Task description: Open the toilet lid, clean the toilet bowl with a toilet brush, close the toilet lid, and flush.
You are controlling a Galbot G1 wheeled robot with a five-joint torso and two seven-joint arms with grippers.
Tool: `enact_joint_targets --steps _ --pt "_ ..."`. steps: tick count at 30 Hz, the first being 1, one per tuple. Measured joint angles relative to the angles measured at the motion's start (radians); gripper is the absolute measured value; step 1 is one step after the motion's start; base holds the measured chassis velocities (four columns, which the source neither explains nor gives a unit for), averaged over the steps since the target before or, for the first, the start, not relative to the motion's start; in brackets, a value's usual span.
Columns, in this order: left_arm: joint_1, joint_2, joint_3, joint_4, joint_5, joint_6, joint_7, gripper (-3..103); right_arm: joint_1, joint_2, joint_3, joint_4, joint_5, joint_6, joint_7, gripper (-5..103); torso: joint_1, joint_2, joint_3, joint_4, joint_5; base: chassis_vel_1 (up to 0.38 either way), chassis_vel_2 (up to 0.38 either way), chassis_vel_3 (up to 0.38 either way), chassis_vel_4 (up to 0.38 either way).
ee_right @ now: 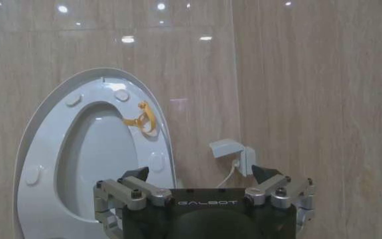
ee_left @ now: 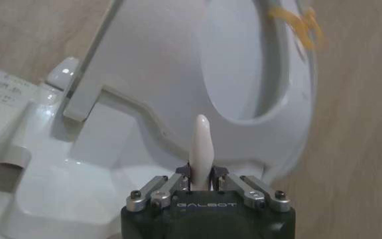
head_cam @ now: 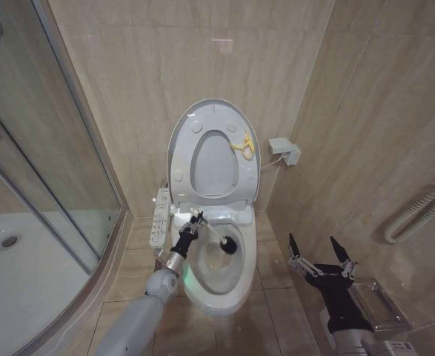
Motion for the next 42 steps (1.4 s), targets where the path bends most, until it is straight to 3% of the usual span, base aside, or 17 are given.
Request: enact_joint_targets --steps 2,3,6,7,9,15,20,24,25,28,30,33,36,37,40,41,42 --pt "0.002 0.001 -0.003 0.017 0.041 -0.004 0.009 20 0.000 0.000 0.000 0.000 0.000 0.000 0.000 100 0.000 0.000 0.000 -0.0002 0.0004 0.000 0.000 0.000 0.000" --pt "0.005 0.004 -0.006 0.028 0.079 -0.010 0.016 20 0.000 0.000 0.000 0.000 0.000 0.000 0.000 100 0.000 0.000 0.000 0.0008 0.0006 0.000 0.000 0.000 0.000" --pt "0.011 0.012 -0.025 0.026 0.203 -0.027 0.028 20 0.000 0.000 0.000 0.000 0.000 0.000 0.000 100 0.000 0.000 0.000 0.0002 0.0002 0.000 0.000 0.000 0.000" --pt "0.011 0.012 -0.025 0.026 0.203 -0.027 0.028 20 0.000 0.000 0.000 0.000 0.000 0.000 0.000 100 0.000 0.000 0.000 0.0002 0.0002 0.000 0.000 0.000 0.000" --pt "0.011 0.023 -0.039 0.014 0.287 -0.043 0.040 20 0.000 0.000 0.000 0.000 0.000 0.000 0.000 100 0.000 0.000 0.000 -0.0009 0.0000 0.000 0.000 0.000 0.000" --pt "0.008 0.036 -0.063 0.012 0.434 -0.054 0.051 20 0.000 0.000 0.000 0.000 0.000 0.000 0.000 100 0.000 0.000 0.001 -0.0007 -0.0003 0.000 0.000 0.000 0.000" --pt "0.012 0.037 -0.062 0.002 0.421 -0.061 0.054 19 0.000 0.000 0.000 0.000 0.000 0.000 0.000 100 0.000 0.000 0.000 -0.0004 -0.0001 0.000 0.000 0.000 0.000" --pt "0.017 0.034 -0.033 -0.048 0.213 -0.050 0.046 19 0.000 0.000 0.000 0.000 0.000 0.000 0.000 100 0.000 0.000 0.000 -0.0004 -0.0001 0.000 0.000 0.000 0.000" --pt "0.017 0.034 -0.033 -0.048 0.213 -0.050 0.046 19 0.000 0.000 0.000 0.000 0.000 0.000 0.000 100 0.000 0.000 0.000 -0.0004 -0.0001 0.000 0.000 0.000 0.000" --pt "0.018 0.034 -0.007 -0.088 0.044 -0.016 0.036 19 0.000 0.000 0.000 0.000 0.000 0.000 0.000 100 0.000 0.000 0.000 -0.0006 0.0000 0.000 0.000 0.000 0.000" --pt "0.020 0.032 0.000 -0.089 -0.006 0.000 0.035 19 0.000 0.000 0.000 0.000 0.000 0.000 0.000 100 0.000 0.000 0.000 -0.0005 0.0000 0.000 0.000 0.000 0.000" --pt "0.023 0.029 0.001 -0.068 0.012 0.006 0.034 19 0.000 0.000 0.000 0.000 0.000 0.000 0.000 100 0.000 0.000 0.000 -0.0004 0.0000 0.000 0.000 0.000 0.000" --pt "0.031 0.030 -0.030 -0.022 0.187 -0.008 0.049 19 0.000 0.000 0.000 0.000 0.000 0.000 0.000 100 0.000 0.000 0.000 -0.0001 0.0001 0.000 0.000 0.000 0.000" --pt "0.031 0.030 -0.030 -0.022 0.187 -0.008 0.049 19 0.000 0.000 0.000 0.000 0.000 0.000 0.000 100 0.000 0.000 0.000 -0.0001 0.0001 0.000 0.000 0.000 0.000" --pt "0.037 0.037 -0.059 -0.016 0.315 -0.028 0.058 19 0.000 0.000 0.000 0.000 0.000 0.000 0.000 100 0.000 0.000 0.000 0.0002 0.0001 0.000 0.000 0.000 0.000" --pt "0.038 0.040 -0.066 -0.018 0.356 -0.031 0.058 19 0.000 0.000 0.000 0.000 0.000 0.000 0.000 100 0.000 0.000 0.000 -0.0007 0.0001 0.000 0.000 0.000 0.000" --pt "0.038 0.042 -0.066 -0.027 0.366 -0.033 0.058 19 0.000 0.000 0.000 0.000 0.000 0.000 0.000 100 0.000 0.000 0.000 0.0001 -0.0001 0.000 0.000 0.000 0.000"
